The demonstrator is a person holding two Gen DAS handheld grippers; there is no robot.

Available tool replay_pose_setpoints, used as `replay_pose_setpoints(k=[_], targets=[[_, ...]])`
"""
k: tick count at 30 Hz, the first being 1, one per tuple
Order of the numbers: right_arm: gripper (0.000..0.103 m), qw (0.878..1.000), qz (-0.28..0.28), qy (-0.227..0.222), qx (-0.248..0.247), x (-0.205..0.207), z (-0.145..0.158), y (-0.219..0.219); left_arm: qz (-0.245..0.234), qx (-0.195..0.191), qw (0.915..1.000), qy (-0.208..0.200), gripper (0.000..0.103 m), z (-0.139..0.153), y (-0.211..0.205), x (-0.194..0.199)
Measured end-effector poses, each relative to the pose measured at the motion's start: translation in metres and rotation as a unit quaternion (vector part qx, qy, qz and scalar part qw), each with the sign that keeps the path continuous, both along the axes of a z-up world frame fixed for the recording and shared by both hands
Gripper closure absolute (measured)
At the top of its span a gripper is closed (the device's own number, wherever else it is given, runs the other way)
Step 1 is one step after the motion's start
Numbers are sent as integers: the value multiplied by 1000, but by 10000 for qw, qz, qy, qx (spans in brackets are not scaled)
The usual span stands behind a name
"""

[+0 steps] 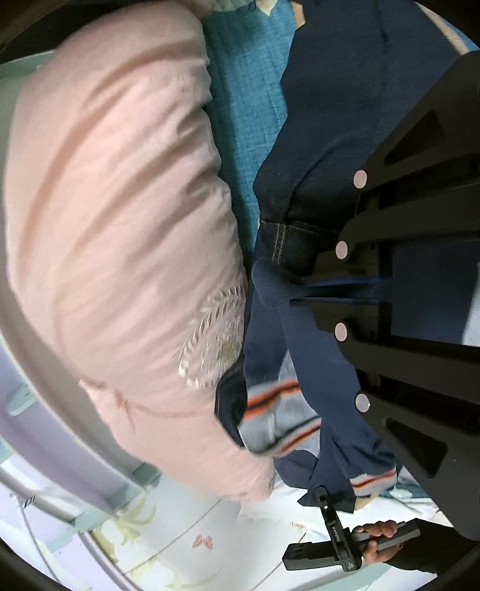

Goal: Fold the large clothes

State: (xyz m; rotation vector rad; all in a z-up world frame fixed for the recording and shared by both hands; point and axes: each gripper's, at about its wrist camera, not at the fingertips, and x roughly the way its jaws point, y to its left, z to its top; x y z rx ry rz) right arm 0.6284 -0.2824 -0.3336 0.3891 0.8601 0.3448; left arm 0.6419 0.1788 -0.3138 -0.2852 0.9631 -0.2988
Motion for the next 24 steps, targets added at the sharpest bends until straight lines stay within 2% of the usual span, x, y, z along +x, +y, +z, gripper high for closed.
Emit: replay_pose_setpoints(k=[7, 10, 16, 21, 24], targets=[[99, 9993, 98, -333, 163, -63, 28, 5, -187, -197, 9989, -383, 86, 24, -5, -59], [99, 9987, 93, -473, 131, -95, 40, 8, -161, -408, 9981, -427, 86, 26, 0, -88], [99, 9981, 105, -598, 100, -166, 59, 8, -191, -483, 9975, -484, 87, 27, 6, -144], [99, 9993, 148, -347, -7, -229, 53, 6, -166, -557, 9980, -252, 87, 7, 13, -207], [99, 9999, 112, 24, -47, -264, 32, 3, -73, -498, 9987, 61, 86, -17, 14, -244]])
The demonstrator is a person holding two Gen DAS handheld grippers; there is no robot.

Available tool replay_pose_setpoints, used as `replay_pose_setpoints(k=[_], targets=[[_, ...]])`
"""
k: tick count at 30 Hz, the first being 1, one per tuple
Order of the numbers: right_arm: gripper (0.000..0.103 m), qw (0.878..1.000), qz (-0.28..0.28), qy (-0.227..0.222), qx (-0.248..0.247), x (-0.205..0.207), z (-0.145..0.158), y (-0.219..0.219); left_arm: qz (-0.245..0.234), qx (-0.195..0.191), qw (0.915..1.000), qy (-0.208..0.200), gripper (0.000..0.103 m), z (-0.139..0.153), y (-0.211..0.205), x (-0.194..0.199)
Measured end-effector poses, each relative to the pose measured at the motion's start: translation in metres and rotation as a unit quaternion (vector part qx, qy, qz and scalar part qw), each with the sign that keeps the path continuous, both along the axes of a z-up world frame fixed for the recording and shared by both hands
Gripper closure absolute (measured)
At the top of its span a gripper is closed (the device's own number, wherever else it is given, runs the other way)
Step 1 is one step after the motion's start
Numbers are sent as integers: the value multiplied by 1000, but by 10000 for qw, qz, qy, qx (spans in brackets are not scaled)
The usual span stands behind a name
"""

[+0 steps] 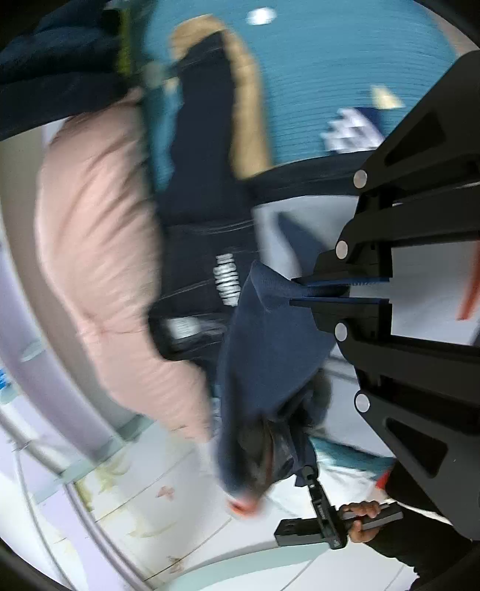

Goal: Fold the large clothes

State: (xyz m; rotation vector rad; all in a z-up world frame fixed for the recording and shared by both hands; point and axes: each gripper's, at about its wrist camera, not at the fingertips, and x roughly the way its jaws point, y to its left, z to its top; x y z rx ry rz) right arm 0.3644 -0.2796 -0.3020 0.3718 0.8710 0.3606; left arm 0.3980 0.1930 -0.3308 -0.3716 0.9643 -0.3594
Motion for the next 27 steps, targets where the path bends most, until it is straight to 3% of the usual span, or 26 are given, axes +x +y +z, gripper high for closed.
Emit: replay_pose_setpoints(k=[7, 10, 13, 17, 19, 21, 22, 23, 25, 26, 27], targets=[[99, 9939, -145, 1070, -227, -55, -71, 6, 33, 236, 9976, 650, 86, -56, -6, -49], [99, 9945, -360, 984, 90, -60, -66, -3, 119, 178, 9977, 646, 86, -52, -4, -57], [99, 9955, -240, 920, -27, -63, -55, 4, 133, 154, 9986, 494, 86, -40, -2, -66], [95, 9884, -210, 1485, -244, -60, -79, 6, 171, 212, 9979, 586, 86, -39, 3, -78], [94, 9844, -366, 1717, -89, -58, -90, 0, 204, 268, 9967, 739, 86, -45, 4, -81], [88, 9833, -446, 1762, 47, -57, -89, -6, 249, 269, 9957, 847, 83, -50, 6, -90], [81, 9829, -430, 1790, -36, -58, -84, -6, 228, 212, 9957, 871, 83, -50, 8, -92], [64, 9823, -462, 1805, -210, -60, -80, -6, 209, 147, 9959, 867, 83, -47, 11, -95], [50, 9801, -640, 1748, -696, -66, -69, -9, 279, 58, 9956, 893, 69, -38, 19, -100], [50, 9796, -713, 1653, -889, -69, -62, -11, 359, -24, 9958, 837, 60, -32, 24, -103], [50, 9802, -786, 1530, -980, -73, -53, -13, 417, -102, 9963, 740, 60, -26, 28, -106]])
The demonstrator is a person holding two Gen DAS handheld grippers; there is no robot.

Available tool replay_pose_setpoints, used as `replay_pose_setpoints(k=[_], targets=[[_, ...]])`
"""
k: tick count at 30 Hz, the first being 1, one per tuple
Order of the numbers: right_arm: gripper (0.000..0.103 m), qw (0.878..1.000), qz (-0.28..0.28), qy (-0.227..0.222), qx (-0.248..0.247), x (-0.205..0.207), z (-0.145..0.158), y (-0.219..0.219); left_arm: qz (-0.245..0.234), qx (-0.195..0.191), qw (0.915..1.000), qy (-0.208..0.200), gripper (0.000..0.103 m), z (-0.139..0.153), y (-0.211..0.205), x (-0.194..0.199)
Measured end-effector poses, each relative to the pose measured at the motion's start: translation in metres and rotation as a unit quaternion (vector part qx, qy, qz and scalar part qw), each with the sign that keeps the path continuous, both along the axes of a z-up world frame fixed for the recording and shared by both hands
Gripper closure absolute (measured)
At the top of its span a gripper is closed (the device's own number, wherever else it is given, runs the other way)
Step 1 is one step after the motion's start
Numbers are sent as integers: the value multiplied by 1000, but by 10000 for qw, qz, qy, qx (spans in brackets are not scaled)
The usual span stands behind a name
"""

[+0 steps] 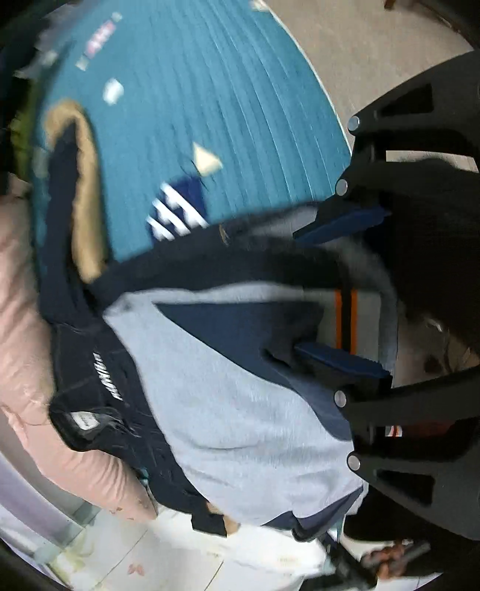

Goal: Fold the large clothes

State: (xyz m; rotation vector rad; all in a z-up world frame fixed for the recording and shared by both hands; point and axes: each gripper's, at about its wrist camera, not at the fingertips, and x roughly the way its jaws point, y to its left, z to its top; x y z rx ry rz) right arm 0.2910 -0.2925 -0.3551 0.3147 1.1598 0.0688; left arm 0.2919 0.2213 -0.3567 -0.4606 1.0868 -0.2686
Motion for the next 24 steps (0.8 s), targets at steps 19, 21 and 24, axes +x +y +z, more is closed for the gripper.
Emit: replay_pose_setpoints(k=[19, 21, 24], targets=[[95, 9932, 432, 1072, 142, 12, -37, 54, -212, -322, 9953, 888, 49, -28, -48, 38], [95, 9900, 318, 1362, 183, 3, -54, 47, -169, -327, 9952, 904, 49, -30, -41, 36], [101, 9901, 308, 1368, 74, 3, -58, 48, -121, -390, 9942, 998, 49, -40, -38, 37]])
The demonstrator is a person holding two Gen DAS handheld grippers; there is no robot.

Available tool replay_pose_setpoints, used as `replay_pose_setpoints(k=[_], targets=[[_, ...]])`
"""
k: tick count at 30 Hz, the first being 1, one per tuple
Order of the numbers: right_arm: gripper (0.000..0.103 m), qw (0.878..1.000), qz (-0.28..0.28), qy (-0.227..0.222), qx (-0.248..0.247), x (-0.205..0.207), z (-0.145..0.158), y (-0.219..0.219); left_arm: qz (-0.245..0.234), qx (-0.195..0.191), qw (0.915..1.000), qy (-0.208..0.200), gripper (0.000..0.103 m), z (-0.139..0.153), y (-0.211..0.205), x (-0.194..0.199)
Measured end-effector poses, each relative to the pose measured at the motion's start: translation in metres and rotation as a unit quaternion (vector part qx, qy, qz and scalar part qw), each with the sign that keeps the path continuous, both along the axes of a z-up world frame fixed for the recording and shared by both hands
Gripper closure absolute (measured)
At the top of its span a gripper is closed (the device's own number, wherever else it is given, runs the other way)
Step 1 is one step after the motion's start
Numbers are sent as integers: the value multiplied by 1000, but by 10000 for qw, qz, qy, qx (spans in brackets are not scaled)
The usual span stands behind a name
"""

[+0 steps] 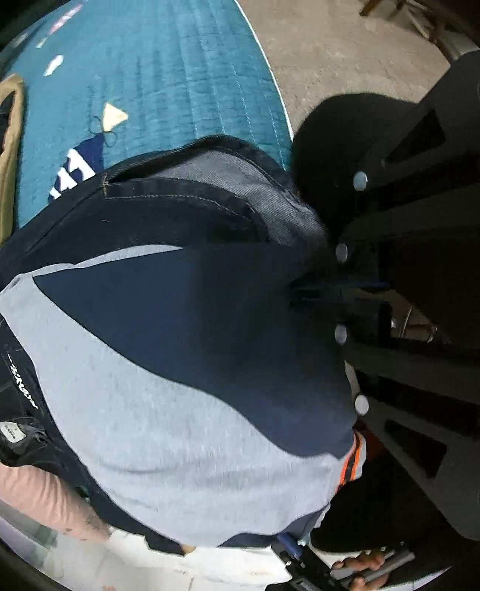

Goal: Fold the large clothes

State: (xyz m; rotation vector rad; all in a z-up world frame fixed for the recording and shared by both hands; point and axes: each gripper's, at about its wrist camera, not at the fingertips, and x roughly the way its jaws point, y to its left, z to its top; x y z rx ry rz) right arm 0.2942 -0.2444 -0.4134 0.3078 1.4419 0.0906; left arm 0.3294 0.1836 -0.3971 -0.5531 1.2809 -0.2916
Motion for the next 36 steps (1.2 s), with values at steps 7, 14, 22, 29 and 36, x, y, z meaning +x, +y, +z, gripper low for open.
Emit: replay_pose_setpoints(k=[7, 14, 22, 29, 36], targets=[[98, 9928, 317, -1106, 340, 23, 66, 39, -60, -65, 9999, -66, 48, 4, 3, 0], [99, 9817, 1021, -1422, 751, 102, 74, 138, 31, -421, 9984, -389, 34, 24, 17, -10], [103, 9904, 729, -686, 950, 127, 2, 155, 539, -420, 9967, -437, 26, 27, 53, -16], [100, 9895, 874, -571, 997, 79, 29, 154, 502, -510, 9974, -47, 26, 2, 49, -17], [103, 9899, 836, -579, 993, 74, 1, 163, 405, -427, 9976, 359, 28, -21, 39, -16]])
